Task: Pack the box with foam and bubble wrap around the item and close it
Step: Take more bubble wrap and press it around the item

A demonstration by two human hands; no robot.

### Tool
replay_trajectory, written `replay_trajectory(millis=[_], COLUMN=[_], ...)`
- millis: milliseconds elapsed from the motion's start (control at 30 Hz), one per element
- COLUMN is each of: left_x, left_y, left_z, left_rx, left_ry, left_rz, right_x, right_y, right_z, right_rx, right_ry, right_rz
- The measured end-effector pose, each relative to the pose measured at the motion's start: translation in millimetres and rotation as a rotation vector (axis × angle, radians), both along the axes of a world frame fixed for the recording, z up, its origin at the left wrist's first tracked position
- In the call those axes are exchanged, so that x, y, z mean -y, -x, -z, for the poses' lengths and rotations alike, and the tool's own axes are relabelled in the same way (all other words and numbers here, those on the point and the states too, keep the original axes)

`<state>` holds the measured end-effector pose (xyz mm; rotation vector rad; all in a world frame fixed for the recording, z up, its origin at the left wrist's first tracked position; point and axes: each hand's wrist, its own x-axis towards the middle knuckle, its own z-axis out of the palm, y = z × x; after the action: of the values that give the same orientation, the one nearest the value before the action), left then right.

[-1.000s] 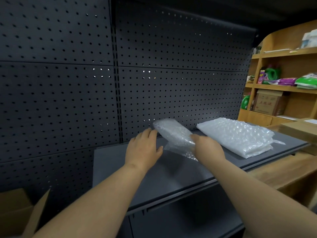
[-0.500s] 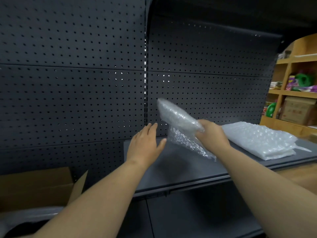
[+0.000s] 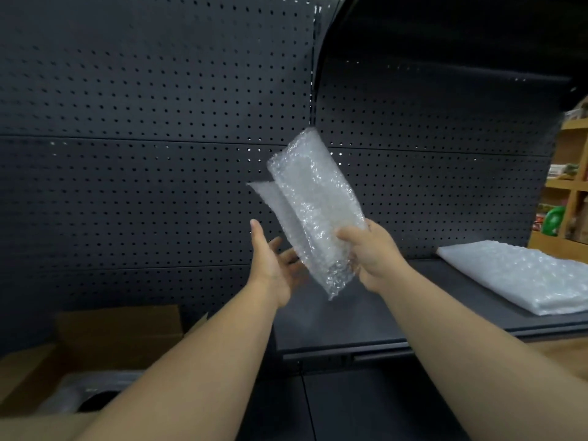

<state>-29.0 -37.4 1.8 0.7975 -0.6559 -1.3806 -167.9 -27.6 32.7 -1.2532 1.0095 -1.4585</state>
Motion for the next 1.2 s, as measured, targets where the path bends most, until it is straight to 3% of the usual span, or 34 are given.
replay_trajectory(millis=[100, 333, 400, 533, 567, 633, 733, 800, 900, 1100, 1200], left_x=[-5.1, -24.2, -31.1, -46.5, -50.9, -59.2, -69.5, -76.4, -85.7, -90.8, -90.9], left_y=[-20.2, -88.9, -116.6, -177.1, -193.5, -226.7, -272.5, -296.7, -327.3, -373.0, -382.7], left_z=[0.3, 12.6, 16.5, 24.4, 26.3, 31.7, 42.7, 49.5, 59.5, 83.6, 93.8], left_rx=[-0.054, 0.024, 0.021, 0.050, 0.071, 0.113, 0.170, 0.201, 0.252, 0.239, 0.217], left_ry=[0.041, 0.021, -0.010, -0.096, -0.116, -0.149, -0.135, -0.110, -0.096, -0.080, -0.050], left_rz=[0.057, 0.034, 0.059, 0.053, 0.034, -0.004, -0.034, -0.036, -0.020, 0.080, 0.095], right_x=[-0.9, -8.5, -15.8, -38.0, -40.6, -44.4, -48.5, -52.5, -60.6, -68.6, -67.8], right_y=[-23.8, -106.9, -136.6, -192.0, -204.4, -226.9, -262.8, -289.2, -327.6, -371.8, -378.7], right_z=[13.2, 41.4, 46.8, 53.2, 55.7, 59.2, 62.6, 65.8, 75.7, 92.6, 98.7], right_rx=[-0.200, -1.008, -1.211, -1.514, -1.525, -1.356, -0.991, -0.873, -0.814, -0.708, -0.587], right_ry=[0.038, 0.371, 0.477, 0.478, 0.444, 0.345, 0.266, 0.161, 0.012, -0.108, -0.138], right_rz=[0.064, 0.172, 0.152, -0.053, -0.136, -0.248, -0.137, -0.078, -0.134, -0.176, -0.297])
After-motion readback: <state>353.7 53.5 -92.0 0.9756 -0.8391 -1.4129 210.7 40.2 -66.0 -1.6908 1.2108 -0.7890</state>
